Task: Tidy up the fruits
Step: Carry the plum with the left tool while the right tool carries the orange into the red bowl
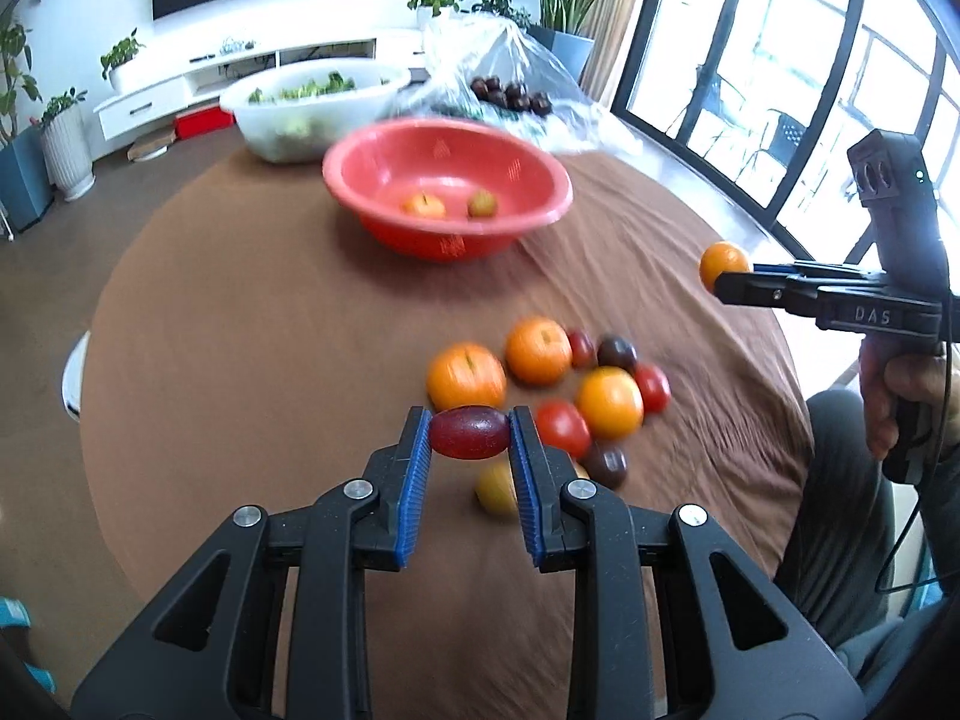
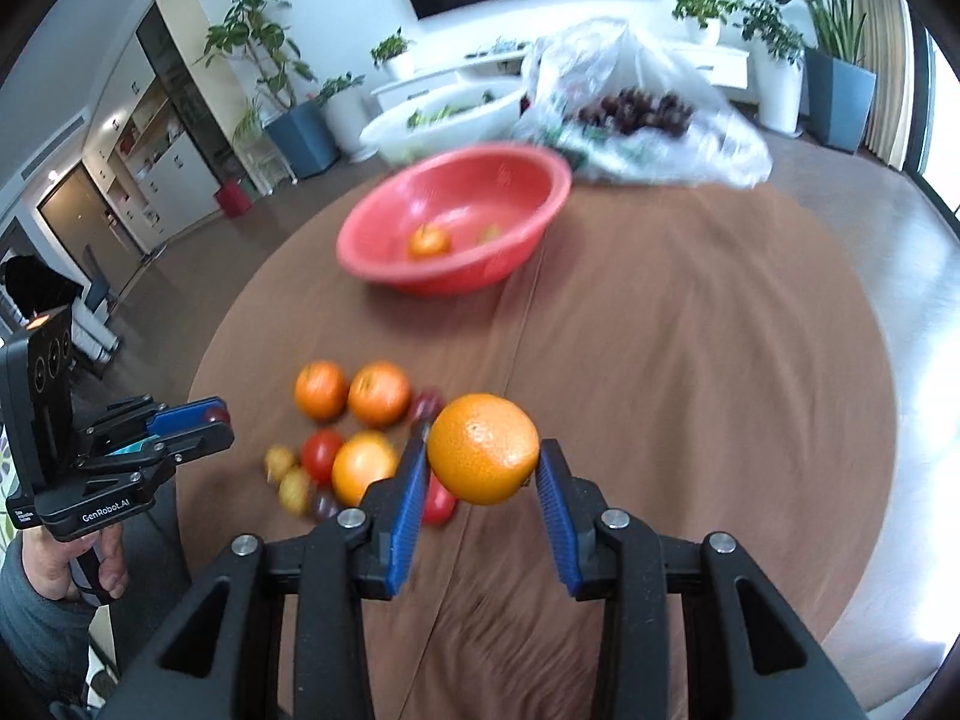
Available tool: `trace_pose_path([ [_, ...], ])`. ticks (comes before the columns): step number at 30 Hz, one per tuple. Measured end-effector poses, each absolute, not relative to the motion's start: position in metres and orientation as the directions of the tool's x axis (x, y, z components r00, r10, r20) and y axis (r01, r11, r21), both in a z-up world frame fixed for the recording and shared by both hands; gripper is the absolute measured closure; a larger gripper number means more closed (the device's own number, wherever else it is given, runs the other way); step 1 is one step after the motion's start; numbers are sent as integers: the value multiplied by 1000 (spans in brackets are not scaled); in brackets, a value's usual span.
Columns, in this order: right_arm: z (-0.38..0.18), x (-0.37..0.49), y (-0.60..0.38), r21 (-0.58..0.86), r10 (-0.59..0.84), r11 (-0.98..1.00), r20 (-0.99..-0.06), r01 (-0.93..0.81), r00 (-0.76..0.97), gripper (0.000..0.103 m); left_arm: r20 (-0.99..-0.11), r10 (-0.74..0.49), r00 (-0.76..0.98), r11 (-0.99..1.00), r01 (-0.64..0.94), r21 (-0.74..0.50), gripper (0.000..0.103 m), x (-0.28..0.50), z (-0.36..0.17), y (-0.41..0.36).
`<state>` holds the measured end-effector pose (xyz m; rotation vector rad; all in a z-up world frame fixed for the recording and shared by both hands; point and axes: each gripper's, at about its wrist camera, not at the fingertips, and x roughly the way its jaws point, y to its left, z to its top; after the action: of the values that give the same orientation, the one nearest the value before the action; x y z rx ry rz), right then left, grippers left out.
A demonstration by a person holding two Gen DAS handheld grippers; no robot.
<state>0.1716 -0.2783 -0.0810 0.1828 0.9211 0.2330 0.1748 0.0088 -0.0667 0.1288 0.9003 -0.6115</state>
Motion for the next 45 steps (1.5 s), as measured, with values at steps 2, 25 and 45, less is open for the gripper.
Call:
trace_pose_path([
  [2, -71, 184, -281, 253, 278, 959, -752, -128, 597, 64, -759, -444, 477, 824, 550, -136, 79, 189, -58, 7],
  [25, -83, 335, -233, 162, 279, 951, -816, -264, 506, 64, -806, -419, 417, 801, 588, -113, 79, 393, -60, -71],
  [45, -120, 353, -214, 120, 248, 946, -868, -303, 430, 63, -846, -388, 366, 782, 617, -92, 78, 409, -99, -95],
])
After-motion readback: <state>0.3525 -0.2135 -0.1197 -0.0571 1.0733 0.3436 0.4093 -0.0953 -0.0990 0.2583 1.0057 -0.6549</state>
